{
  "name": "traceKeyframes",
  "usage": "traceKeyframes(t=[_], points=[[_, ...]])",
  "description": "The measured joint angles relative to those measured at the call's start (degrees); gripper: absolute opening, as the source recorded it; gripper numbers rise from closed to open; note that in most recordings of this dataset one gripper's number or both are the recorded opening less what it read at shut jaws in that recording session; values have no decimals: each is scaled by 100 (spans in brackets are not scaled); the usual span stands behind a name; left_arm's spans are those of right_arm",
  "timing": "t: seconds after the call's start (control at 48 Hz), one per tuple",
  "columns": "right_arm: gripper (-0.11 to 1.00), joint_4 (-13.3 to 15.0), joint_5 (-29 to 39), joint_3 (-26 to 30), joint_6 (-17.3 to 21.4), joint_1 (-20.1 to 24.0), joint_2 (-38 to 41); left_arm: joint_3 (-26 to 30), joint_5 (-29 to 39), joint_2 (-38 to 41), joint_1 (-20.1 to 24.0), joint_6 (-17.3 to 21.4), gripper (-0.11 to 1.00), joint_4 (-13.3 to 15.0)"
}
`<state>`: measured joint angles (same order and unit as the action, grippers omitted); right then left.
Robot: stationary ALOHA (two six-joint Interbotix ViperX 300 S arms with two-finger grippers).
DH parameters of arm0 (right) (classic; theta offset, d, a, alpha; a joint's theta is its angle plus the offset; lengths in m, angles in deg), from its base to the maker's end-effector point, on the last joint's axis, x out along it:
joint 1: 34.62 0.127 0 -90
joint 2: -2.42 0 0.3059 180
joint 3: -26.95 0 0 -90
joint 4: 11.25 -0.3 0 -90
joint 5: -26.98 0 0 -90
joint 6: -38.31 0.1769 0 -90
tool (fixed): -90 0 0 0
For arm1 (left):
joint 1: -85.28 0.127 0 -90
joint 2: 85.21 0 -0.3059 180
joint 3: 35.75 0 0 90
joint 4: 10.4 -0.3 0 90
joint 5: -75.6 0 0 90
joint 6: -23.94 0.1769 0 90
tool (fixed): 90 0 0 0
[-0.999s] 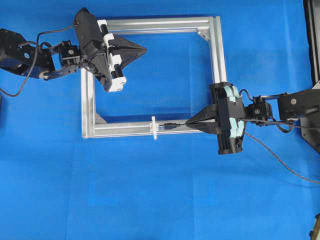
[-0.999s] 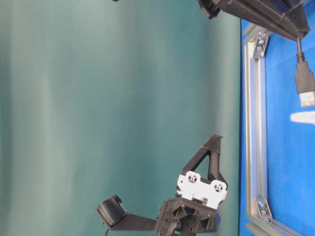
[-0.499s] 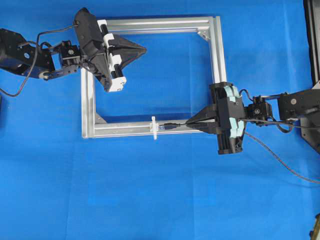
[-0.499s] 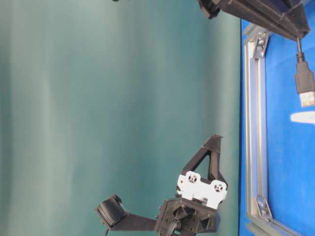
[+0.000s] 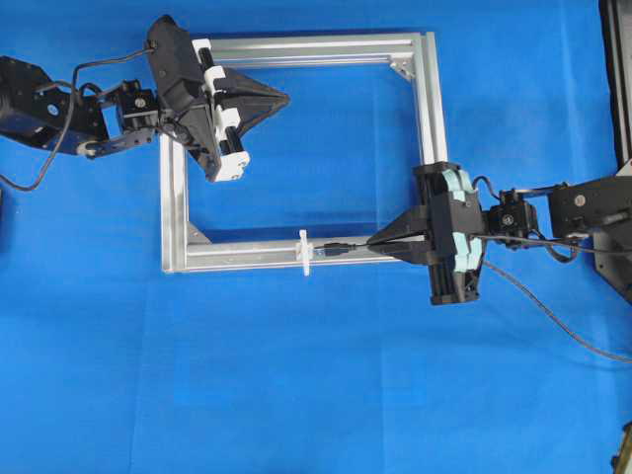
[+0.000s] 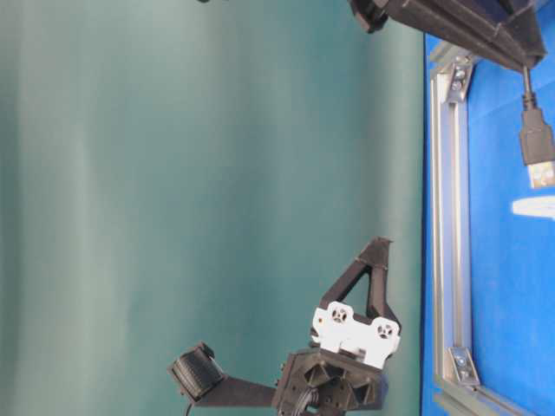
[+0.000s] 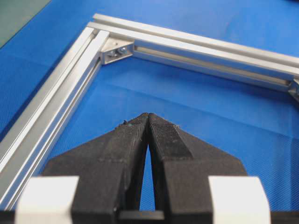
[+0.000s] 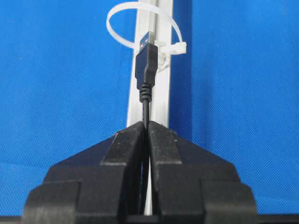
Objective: Insert the wire through the string loop located in the center.
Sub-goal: 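Push the USB plug leftward through the white zip-tie loop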
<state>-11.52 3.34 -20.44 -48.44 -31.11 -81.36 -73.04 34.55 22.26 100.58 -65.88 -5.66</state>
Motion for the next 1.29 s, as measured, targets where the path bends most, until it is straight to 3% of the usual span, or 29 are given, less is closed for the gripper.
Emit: traceKeyframes(t=[0.791, 1.29], points=[[-2, 0, 0, 44, 0, 0, 35, 0, 0, 0, 0, 0, 0, 0], [-2, 0, 9, 1063, -9, 26, 861, 0, 0, 0, 0, 0, 0, 0]])
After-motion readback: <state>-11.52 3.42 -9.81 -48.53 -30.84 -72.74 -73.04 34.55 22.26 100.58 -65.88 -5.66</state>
